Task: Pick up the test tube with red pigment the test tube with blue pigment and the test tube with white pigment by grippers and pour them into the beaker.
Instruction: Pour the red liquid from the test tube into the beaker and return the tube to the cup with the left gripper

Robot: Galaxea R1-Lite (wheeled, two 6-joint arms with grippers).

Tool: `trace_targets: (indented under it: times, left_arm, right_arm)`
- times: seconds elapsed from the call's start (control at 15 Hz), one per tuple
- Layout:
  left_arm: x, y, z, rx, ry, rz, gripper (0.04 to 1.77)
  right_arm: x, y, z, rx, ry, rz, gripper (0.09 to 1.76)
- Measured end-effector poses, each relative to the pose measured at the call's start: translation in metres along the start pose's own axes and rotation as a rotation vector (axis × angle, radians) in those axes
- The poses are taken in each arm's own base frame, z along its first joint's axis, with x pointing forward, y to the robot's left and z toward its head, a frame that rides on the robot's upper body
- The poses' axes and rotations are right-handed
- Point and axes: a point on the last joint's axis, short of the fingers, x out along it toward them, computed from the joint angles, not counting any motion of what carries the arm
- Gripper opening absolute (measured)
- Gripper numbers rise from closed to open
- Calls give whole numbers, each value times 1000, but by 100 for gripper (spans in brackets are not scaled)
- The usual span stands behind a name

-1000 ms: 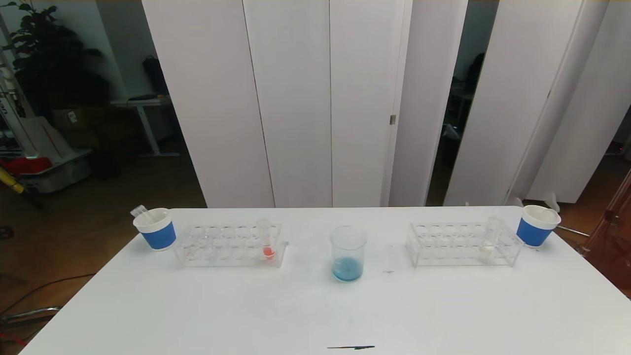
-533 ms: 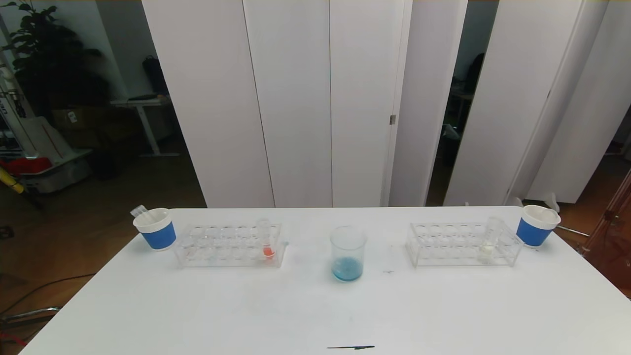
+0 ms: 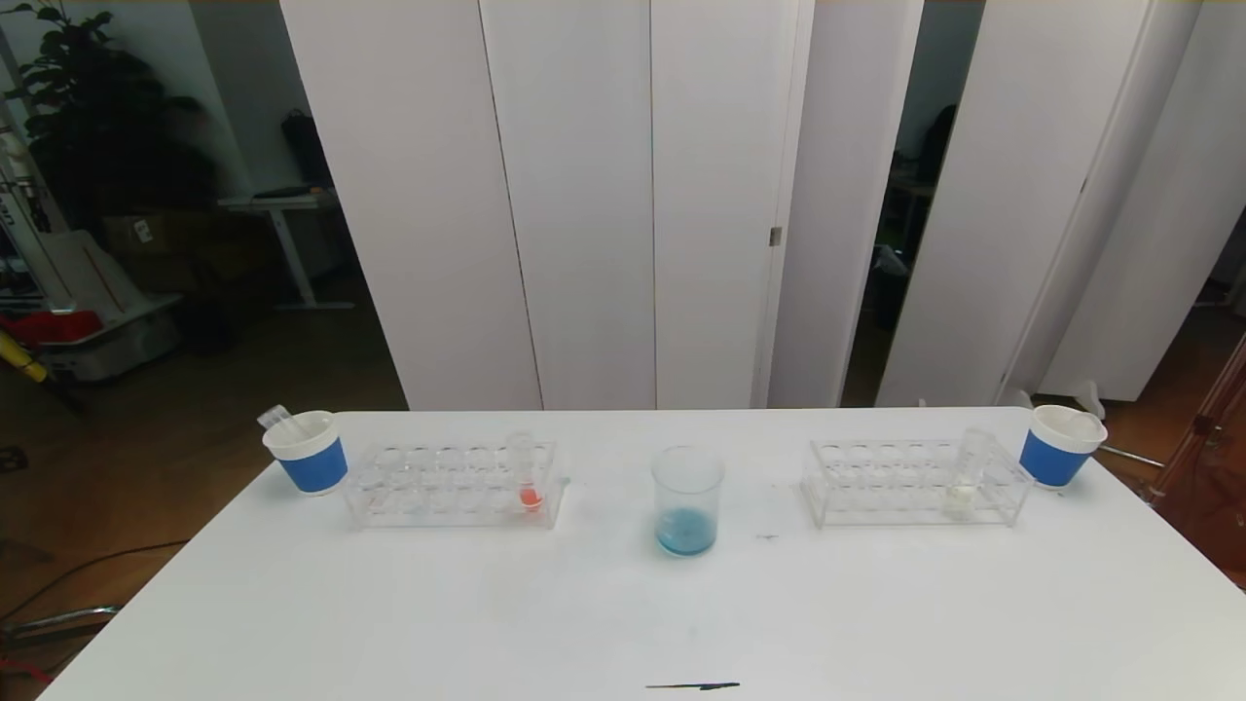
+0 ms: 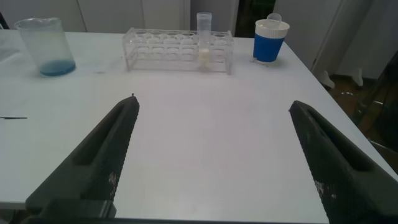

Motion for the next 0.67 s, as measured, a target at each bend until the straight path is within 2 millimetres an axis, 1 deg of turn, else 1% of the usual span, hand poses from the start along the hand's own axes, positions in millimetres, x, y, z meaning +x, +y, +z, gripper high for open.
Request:
trace_targets:
  times: [0.2, 0.33, 0.53, 0.67]
  left_arm:
    - [0, 0, 1, 2, -7, -5, 175]
    - [-2, 1, 7, 2, -24, -7, 175]
    - [-9, 2, 26, 3, -70, -6, 175]
    - [-15, 4, 45, 4, -91, -6, 175]
  right_arm:
    - [0, 0, 0, 0, 0, 0, 173]
    - [0, 0, 0, 0, 0, 0, 173]
    - [0, 0, 0, 0, 0, 0, 173]
    - [0, 0, 0, 0, 0, 0, 173]
